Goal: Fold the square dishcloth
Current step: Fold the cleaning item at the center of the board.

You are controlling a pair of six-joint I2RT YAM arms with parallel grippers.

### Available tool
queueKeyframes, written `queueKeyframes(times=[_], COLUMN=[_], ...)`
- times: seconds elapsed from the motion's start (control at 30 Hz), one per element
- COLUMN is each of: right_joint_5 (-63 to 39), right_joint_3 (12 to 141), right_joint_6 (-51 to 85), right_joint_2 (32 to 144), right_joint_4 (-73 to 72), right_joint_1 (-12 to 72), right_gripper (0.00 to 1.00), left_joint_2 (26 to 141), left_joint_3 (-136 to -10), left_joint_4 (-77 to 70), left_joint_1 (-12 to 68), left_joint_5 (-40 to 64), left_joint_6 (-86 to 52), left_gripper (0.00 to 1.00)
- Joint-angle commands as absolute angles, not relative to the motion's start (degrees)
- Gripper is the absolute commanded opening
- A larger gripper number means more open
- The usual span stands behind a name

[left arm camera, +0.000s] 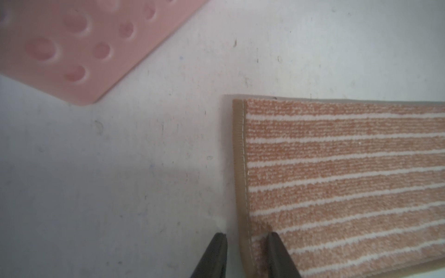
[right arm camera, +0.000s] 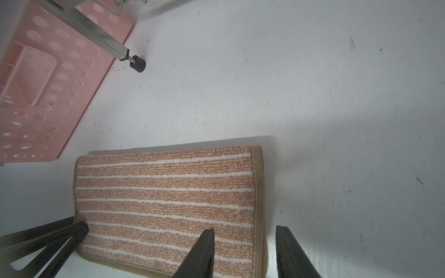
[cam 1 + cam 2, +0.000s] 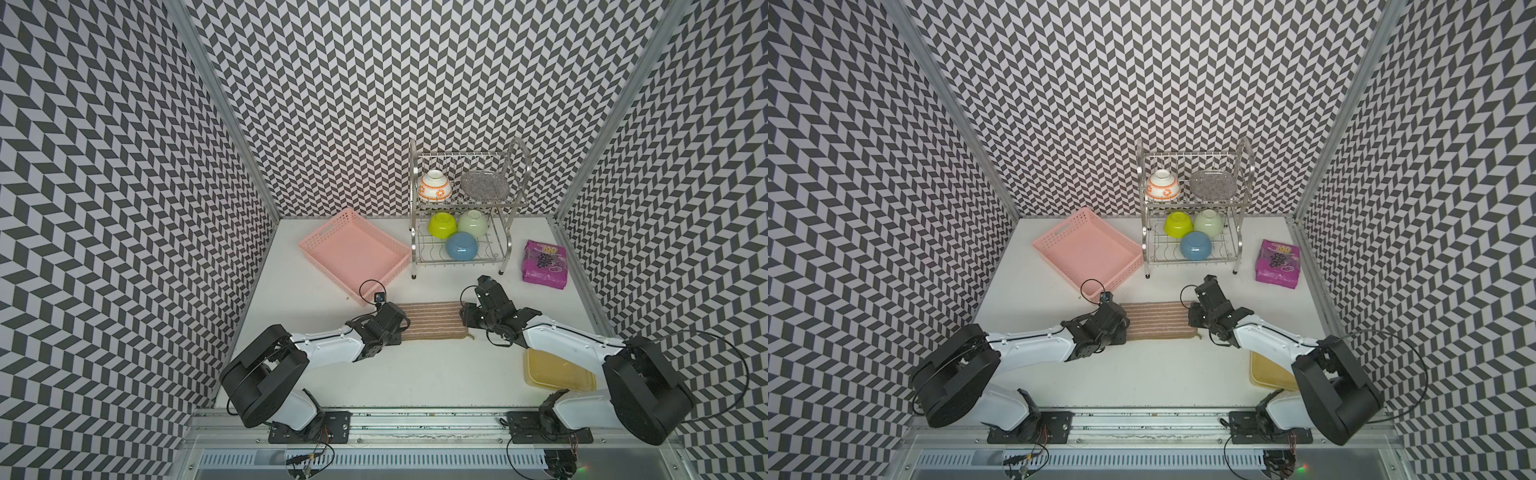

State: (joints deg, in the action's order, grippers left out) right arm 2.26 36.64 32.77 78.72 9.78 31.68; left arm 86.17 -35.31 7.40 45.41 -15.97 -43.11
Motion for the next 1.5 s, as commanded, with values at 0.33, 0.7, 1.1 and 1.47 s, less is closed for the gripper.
queueKeyframes(times=[0.33,0.7,1.1,1.47], right_joint_5=[-2.51,-9.70,-11.32,-10.75], right_joint_3=[32.70,33.13,32.92,31.09], right_joint_6=[34.01,34.63,36.83,37.79], right_joint_2=[79.36,81.97,87.34,86.54], right_joint_4=[3.51,0.24,-2.01,-3.39], right_joint_1=[31.63,31.82,31.86,31.82], right_gripper=[0.44,0.41,0.22,0.15], left_joint_2=[87.65,82.30,77.43,81.03], left_joint_3=[-35.61,-40.31,-43.82,-50.17], left_joint_4=[18.28,20.13,19.62,14.80], left_joint_1=[45.44,45.42,46.47,51.99], left_joint_5=[-20.32,-25.06,-22.51,-16.38], left_joint_6=[-42.10,-39.64,-36.26,-30.80], left_gripper=[0.00,0.00,0.00,0.00])
